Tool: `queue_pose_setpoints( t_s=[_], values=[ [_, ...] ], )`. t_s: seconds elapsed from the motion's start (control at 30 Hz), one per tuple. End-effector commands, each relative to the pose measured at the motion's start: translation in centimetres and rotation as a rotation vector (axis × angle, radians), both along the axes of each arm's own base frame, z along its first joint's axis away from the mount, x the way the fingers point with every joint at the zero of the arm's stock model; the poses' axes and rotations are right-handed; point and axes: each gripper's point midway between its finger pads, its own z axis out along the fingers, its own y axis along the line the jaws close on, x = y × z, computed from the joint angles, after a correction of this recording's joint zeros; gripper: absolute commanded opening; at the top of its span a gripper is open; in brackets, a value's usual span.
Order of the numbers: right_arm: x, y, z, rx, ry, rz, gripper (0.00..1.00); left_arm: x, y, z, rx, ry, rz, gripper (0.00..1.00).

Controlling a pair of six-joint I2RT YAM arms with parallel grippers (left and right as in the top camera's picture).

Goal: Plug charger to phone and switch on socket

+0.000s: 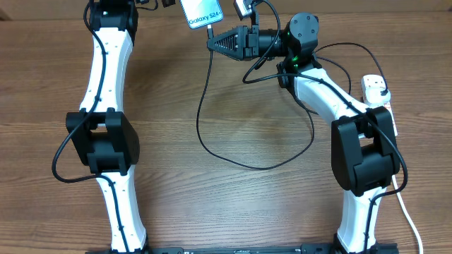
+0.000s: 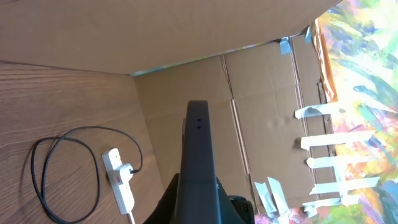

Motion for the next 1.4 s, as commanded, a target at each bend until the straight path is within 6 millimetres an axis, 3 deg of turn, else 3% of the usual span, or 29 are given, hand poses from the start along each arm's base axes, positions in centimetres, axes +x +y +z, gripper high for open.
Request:
queue_pose_setpoints(
  t_s=[0.0,0.53,1.37],
  values=[
    [-0.1,0.0,0.6,0.006,-0.021,-0.001,0.04,-0.6,0.2,1.0,0.003,-0.033,-0.015,0.04],
    [-0.1,0.0,0.6,0.006,-0.021,-0.001,0.04,-1.2,-0.4,0.9,0.015,-0.065,-0.051,0.04],
    [-0.1,0.0,0.6,0.006,-0.021,-0.002,0.04,-0.4,-0.7,0.9,0.018,-0.078,-0.002,0.04]
  ],
)
